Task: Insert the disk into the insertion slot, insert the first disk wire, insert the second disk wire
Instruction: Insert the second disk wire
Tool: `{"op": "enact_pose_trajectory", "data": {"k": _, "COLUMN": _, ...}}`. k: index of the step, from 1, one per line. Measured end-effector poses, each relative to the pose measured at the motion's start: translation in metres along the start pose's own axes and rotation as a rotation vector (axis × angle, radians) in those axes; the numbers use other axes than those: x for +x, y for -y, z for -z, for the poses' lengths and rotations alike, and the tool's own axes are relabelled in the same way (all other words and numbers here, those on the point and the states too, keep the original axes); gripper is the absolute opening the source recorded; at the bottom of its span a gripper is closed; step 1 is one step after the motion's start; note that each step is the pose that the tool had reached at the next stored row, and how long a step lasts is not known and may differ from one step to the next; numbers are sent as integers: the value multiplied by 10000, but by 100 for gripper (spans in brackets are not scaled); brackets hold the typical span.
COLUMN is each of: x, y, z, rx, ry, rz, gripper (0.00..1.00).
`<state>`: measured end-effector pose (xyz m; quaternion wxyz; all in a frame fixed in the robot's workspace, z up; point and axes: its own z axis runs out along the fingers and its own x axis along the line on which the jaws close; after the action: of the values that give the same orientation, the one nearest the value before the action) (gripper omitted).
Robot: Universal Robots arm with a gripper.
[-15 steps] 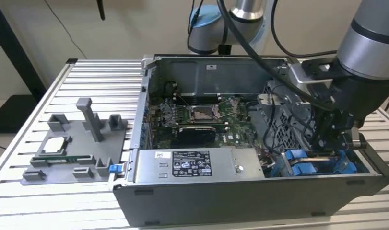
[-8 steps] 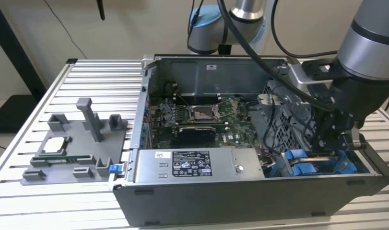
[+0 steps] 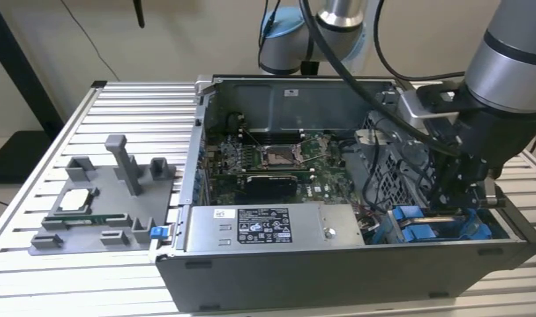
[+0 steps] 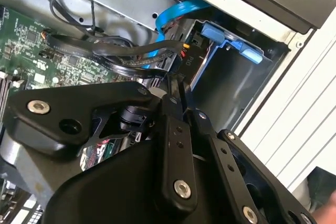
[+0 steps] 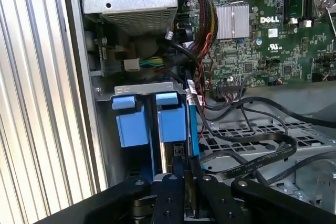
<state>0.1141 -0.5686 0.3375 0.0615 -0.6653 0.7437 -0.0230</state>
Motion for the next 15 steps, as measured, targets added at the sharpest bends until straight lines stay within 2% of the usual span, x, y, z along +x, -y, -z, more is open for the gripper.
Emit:
{"op": "enact_pose_trajectory", "data": {"k": 3, "x": 1, "y": -3, "z": -22, "rx": 0, "ry": -12, "rz": 1, "gripper": 0}}
{"op": "enact_pose_trajectory", "data": {"k": 4, "x": 1, "y": -3, "z": -25, "rx": 0, "ry": 14, "rz": -2, "gripper": 100}}
{"op": "enact_pose_trajectory", "data": {"k": 6, "x": 0, "y": 0, "z": 0, "rx": -4, "ry": 29, "rz": -4, "gripper": 100}}
{"op": "enact_pose_trajectory", "data": {"k": 15, "x": -13, "y": 24, "z": 206, "rx": -35, "ry": 19, "rz": -10, "gripper": 100}}
